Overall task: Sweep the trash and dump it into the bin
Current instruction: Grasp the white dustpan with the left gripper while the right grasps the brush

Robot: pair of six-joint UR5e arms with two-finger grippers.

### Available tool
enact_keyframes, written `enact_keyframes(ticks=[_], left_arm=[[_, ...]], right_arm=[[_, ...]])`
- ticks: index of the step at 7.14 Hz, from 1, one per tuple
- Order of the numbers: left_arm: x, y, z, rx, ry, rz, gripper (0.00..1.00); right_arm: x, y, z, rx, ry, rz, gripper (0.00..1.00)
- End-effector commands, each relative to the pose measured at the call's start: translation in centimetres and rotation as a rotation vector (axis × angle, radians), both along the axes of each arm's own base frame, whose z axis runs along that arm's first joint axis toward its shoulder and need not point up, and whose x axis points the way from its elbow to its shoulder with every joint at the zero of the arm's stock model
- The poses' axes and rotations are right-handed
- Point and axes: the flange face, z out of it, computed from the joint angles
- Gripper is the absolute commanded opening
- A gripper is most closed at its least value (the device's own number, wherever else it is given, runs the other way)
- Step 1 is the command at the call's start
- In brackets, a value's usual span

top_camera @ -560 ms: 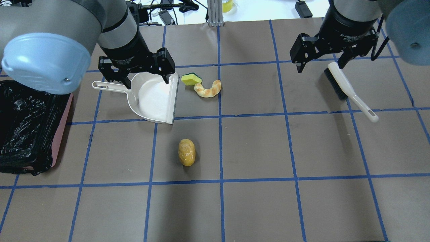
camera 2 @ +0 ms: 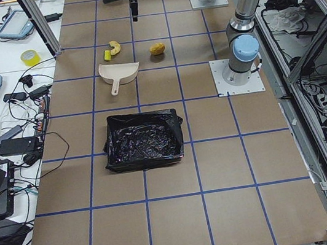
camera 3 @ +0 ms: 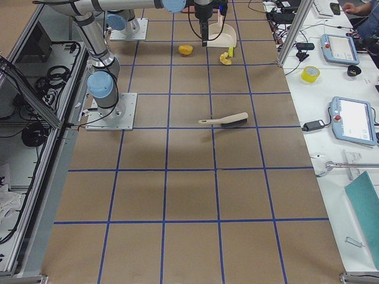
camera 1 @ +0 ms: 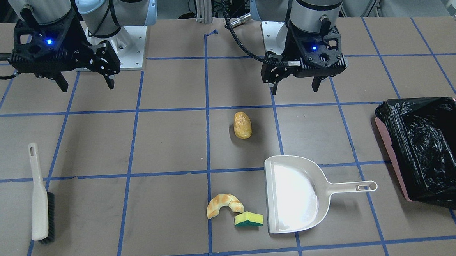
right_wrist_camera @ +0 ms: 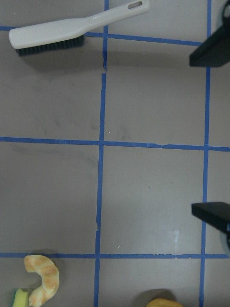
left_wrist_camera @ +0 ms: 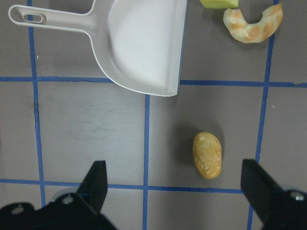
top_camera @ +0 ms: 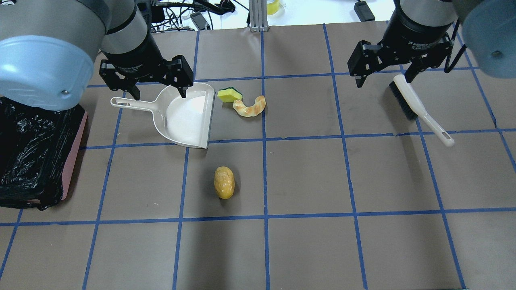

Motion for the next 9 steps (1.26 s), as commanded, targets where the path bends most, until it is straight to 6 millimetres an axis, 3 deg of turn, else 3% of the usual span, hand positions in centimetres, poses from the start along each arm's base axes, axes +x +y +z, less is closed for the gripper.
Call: enact_keyframes(ticks=[1,3,5,6,7,9], left_arm=[[3.1,-1.8,-0.8,0.015,-0.008,-0.034,1.0],[11.1,-4.1,-1.9,0.036,0.02,-0.211,1.0],[18.3,-6.0,-4.4,0.034,-0.009,-0.441,1.0],[21.3,-7.0,-6.0,0.039,-0.02,-0.578,1.0],[22.4,-8.3,-7.4,0.026,-0.042,-0.708,1.0],[22.8,-11.3,-10.5,-0.044,-0.049,-1.028,1.0]], right_arm=[[-1.9,-2.5,-3.2,0.057,0.002,-0.003,1.0],[-7.0,-4.6,-9.5,0.163,-0.005,0.088,1.0],[-15.0,-6.4,-17.9,0.192,0.018,0.155,1.0],[-18.5,-6.9,-20.4,0.176,0.043,0.238,1.0],[-21.8,-6.9,-22.6,0.203,0.015,0.244,0.98],[-25.5,-6.9,-26.2,0.249,0.005,0.258,0.94]])
